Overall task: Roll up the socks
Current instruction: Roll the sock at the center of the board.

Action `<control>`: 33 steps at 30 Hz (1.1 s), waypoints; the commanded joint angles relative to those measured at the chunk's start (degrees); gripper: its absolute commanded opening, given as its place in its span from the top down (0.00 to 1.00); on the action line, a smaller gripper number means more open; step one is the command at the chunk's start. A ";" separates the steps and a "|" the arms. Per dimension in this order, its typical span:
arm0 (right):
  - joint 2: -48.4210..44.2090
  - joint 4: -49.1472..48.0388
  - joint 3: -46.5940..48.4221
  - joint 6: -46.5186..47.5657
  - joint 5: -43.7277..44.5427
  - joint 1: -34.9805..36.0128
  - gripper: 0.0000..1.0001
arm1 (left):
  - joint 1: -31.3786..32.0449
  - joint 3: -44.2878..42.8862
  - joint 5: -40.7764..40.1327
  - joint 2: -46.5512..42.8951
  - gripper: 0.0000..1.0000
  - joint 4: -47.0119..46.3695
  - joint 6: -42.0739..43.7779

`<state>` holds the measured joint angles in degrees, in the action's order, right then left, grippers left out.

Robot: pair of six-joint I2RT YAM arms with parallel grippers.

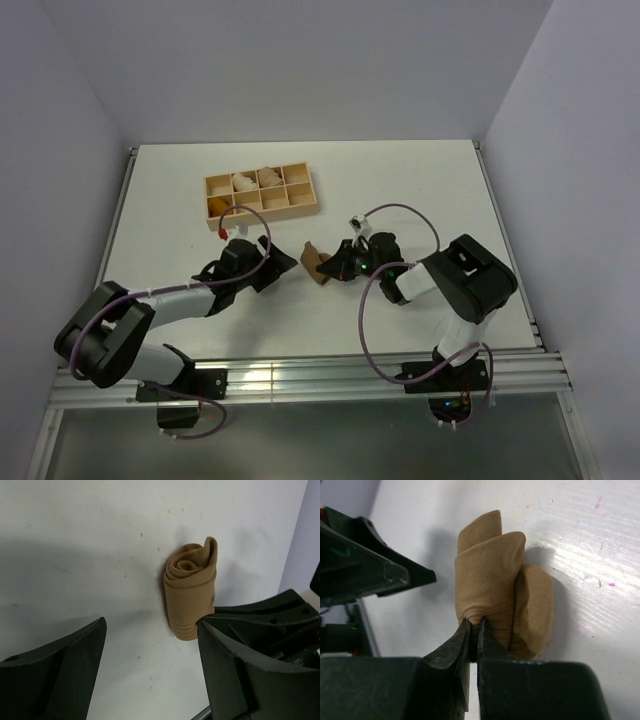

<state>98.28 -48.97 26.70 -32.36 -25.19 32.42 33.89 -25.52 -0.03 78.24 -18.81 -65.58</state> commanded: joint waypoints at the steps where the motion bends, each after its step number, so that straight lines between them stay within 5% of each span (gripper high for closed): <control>1: 5.42 -4.71 -4.37 -9.02 -10.84 -3.06 1.00 | 1.96 -3.75 0.82 2.26 0.22 -3.69 1.33; 14: 21.86 -36.98 -7.01 -29.42 -20.60 -8.25 1.00 | 4.87 -9.99 1.70 13.78 0.27 -3.96 2.48; 26: 16.07 -20.30 -5.34 -20.64 -17.96 -8.17 0.99 | 6.28 -10.61 3.11 18.27 0.42 -6.15 2.39; 33: 15.02 -15.20 -4.20 -18.10 -17.00 -8.17 0.92 | 7.24 -10.34 2.50 18.09 0.58 -5.98 2.39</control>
<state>113.67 -75.24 22.57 -55.37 -42.74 23.68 39.86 -35.53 2.00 95.42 -26.35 -64.20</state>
